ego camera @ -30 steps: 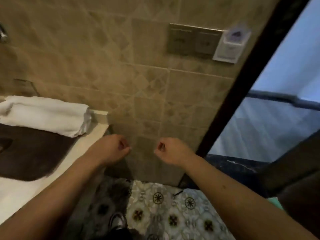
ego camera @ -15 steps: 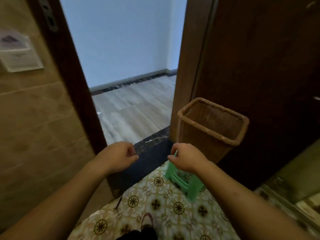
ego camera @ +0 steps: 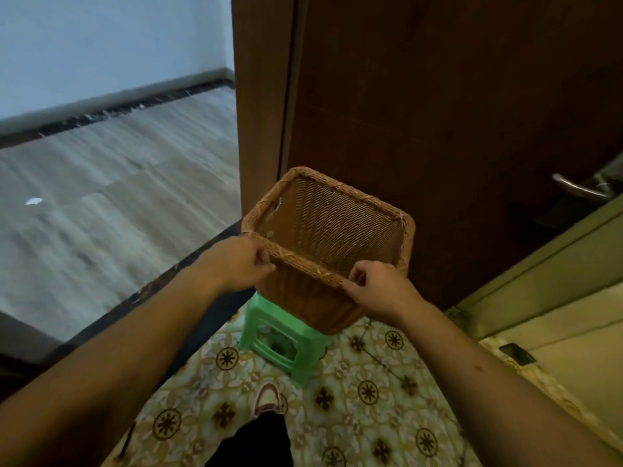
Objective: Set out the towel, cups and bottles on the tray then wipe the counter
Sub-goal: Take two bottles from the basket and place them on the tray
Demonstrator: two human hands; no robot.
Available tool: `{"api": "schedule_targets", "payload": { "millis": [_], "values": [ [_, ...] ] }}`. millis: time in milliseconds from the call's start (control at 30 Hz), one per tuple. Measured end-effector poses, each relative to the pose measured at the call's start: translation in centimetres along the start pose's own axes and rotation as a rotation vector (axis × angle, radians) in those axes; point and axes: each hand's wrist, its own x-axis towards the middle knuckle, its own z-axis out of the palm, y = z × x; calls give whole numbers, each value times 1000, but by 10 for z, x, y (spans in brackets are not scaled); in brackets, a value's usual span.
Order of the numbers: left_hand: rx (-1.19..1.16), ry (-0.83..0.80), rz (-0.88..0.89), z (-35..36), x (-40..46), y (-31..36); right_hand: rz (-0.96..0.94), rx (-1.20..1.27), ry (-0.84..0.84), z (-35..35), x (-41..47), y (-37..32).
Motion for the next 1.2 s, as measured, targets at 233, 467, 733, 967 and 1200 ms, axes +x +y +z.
{"api": "schedule_targets", "payload": {
  "millis": [233, 467, 733, 967, 1200],
  "values": [
    [20, -94, 47, 2, 151, -13, 75, 1, -101, -8, 125, 29],
    [267, -195, -32, 25, 232, -14, 127, 106, -242, 18, 205, 49],
    [487, -433, -15, 67, 278, -28, 72, 111, -416, 98, 281, 44],
    [456, -541, -177, 114, 293, -50, -72, 59, -531, 159, 329, 33],
    [351, -516, -365, 141, 303, -54, -215, -5, -571, 181, 342, 26]
  ]
}}
